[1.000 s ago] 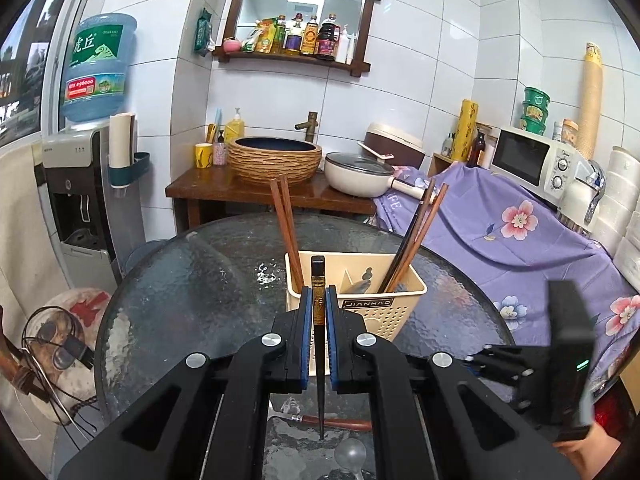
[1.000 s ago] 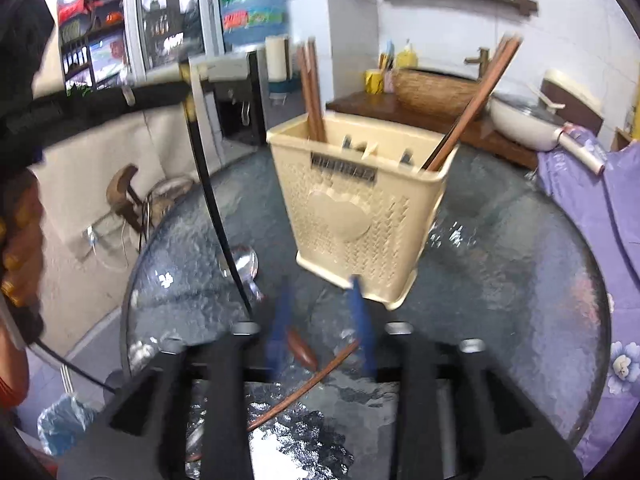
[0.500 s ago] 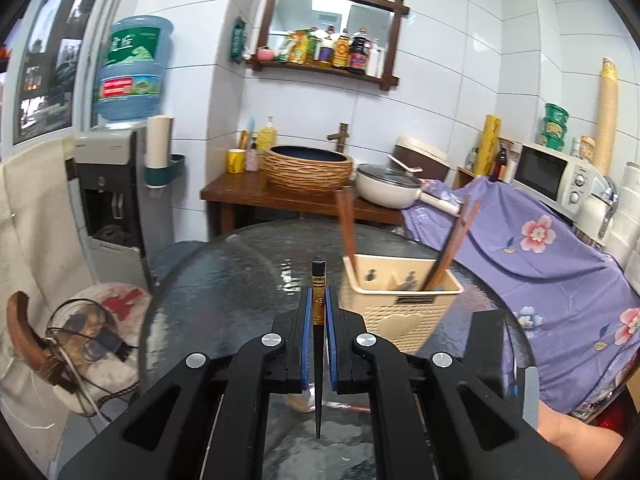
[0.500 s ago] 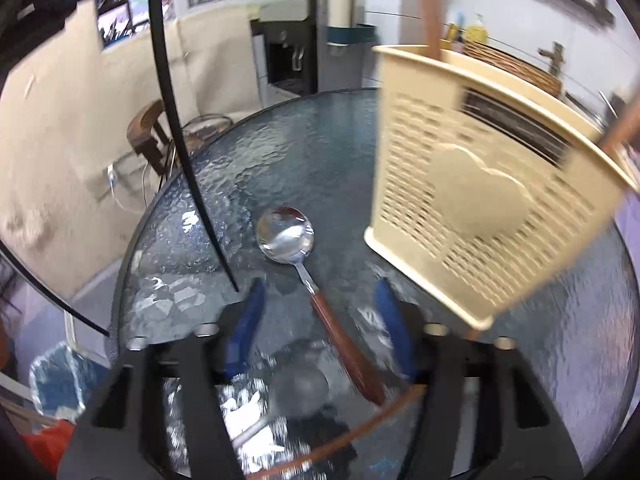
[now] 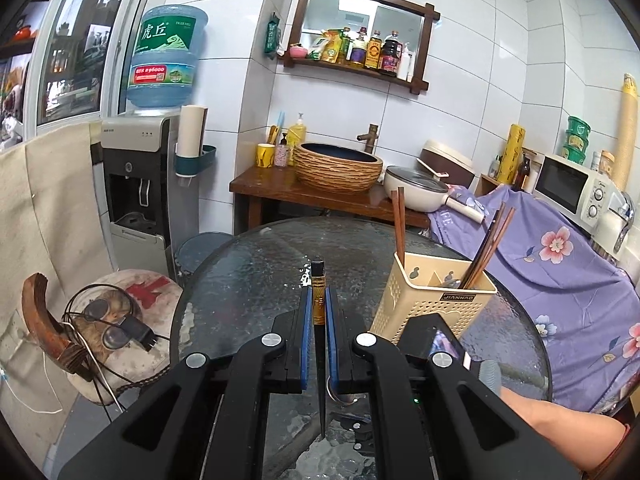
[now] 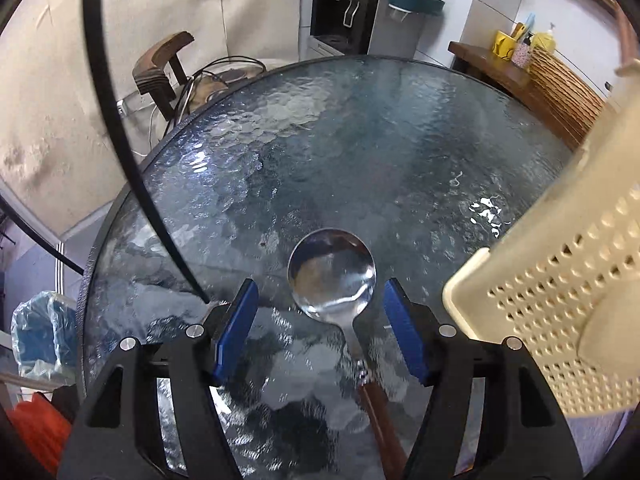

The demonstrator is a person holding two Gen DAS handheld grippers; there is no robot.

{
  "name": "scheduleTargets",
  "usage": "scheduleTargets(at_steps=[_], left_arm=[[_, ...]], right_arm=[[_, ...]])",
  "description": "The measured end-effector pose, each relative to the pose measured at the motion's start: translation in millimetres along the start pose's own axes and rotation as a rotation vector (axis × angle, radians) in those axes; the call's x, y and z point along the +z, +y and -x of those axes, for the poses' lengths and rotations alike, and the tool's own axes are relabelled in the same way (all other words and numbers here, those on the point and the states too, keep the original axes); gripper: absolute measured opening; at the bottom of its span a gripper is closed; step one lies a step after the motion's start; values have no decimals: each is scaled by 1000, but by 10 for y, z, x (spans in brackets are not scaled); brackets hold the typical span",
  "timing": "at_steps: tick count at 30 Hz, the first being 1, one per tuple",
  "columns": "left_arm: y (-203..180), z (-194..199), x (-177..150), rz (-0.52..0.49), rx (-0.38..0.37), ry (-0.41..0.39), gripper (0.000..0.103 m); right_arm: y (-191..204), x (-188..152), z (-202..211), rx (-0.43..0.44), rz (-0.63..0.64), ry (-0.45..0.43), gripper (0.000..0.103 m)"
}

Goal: Organize utensils

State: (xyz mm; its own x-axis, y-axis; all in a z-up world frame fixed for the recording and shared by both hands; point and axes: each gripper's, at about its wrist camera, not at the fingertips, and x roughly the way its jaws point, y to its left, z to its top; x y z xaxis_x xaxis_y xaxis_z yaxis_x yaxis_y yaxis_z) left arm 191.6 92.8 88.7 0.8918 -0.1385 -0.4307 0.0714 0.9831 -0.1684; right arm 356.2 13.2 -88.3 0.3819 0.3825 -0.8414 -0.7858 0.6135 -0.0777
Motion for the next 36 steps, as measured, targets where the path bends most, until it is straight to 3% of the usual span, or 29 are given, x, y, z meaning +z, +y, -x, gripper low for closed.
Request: scheduleTargets(at_steps=[4, 6, 11, 23, 36], left_arm=[[11, -5, 1, 1, -3, 0, 7], [18, -9, 1, 1, -2, 0, 7], [2, -13, 6, -1, -6, 0, 7], [-190, -7, 9, -27, -49, -7, 7], [-590, -50, 52, -78, -117, 2, 7]], right_arm=[[-68, 59, -87, 39, -25, -1, 61], [-138, 62, -81, 60, -46, -5, 48], [-132, 7, -30, 49, -49, -4, 47], [-327, -335, 1115, 39, -230, -287, 47], [-523, -632, 1707, 1, -311, -379, 46]])
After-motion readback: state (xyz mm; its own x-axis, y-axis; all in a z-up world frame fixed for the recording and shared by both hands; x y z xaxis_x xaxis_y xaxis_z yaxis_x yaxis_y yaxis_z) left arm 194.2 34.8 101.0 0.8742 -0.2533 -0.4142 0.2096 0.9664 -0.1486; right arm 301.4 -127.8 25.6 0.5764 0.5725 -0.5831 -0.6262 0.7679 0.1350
